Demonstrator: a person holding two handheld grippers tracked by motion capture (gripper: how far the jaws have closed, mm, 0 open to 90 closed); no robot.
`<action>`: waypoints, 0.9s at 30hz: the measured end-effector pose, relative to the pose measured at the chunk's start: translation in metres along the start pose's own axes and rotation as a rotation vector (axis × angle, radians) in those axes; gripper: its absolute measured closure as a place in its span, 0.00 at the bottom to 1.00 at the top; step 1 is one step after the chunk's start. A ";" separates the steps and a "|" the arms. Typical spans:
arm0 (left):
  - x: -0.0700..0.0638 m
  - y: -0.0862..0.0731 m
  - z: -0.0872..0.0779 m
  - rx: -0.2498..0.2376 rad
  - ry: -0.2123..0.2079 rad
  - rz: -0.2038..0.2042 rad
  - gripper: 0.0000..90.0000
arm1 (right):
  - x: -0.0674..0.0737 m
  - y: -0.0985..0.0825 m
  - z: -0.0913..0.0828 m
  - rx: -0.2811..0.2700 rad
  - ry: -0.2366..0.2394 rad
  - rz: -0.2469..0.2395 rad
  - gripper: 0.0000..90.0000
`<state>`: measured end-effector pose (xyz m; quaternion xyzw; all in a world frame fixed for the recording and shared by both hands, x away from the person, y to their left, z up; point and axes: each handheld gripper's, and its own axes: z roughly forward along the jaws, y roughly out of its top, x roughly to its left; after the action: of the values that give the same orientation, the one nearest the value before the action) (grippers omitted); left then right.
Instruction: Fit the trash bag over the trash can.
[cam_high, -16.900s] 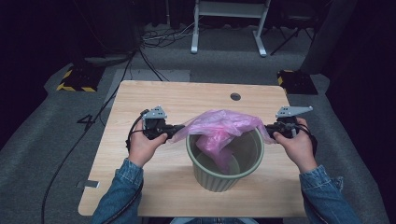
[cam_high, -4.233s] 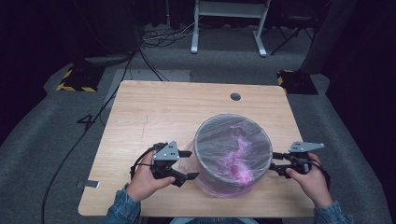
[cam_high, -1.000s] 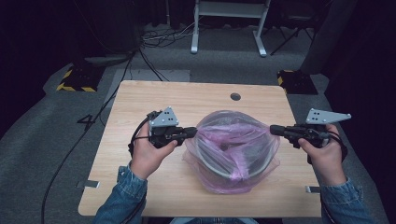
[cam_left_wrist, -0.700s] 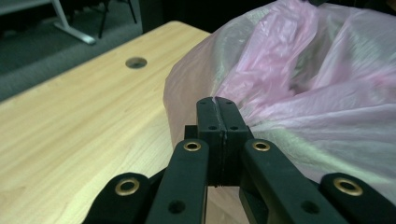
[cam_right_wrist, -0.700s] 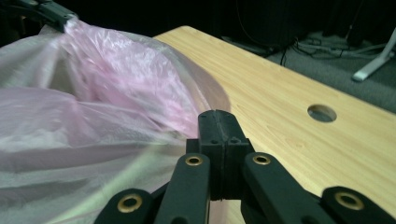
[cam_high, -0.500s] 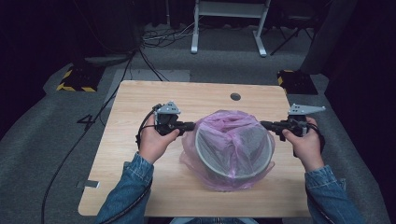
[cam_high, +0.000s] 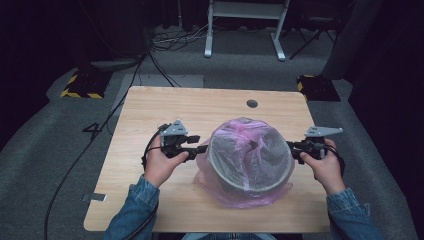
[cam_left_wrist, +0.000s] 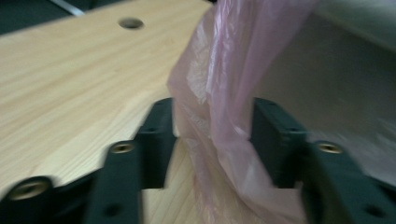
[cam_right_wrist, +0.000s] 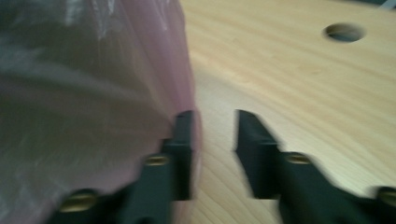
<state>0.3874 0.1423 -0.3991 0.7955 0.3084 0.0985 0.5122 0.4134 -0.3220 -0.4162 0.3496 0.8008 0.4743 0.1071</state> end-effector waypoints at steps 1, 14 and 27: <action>-0.004 -0.004 -0.008 -0.011 0.011 0.006 0.41 | 0.004 -0.006 -0.017 -0.071 -0.037 -0.017 0.46; -0.060 -0.036 -0.033 0.002 -0.088 0.093 0.25 | 0.069 -0.033 -0.075 -0.077 0.119 -0.114 0.17; -0.060 -0.027 -0.014 0.026 -0.204 0.107 0.83 | 0.088 -0.031 -0.048 -0.061 0.236 -0.226 1.00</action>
<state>0.3225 0.1250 -0.4072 0.8233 0.2127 0.0402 0.5247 0.3105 -0.3058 -0.4025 0.1959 0.8273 0.5210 0.0753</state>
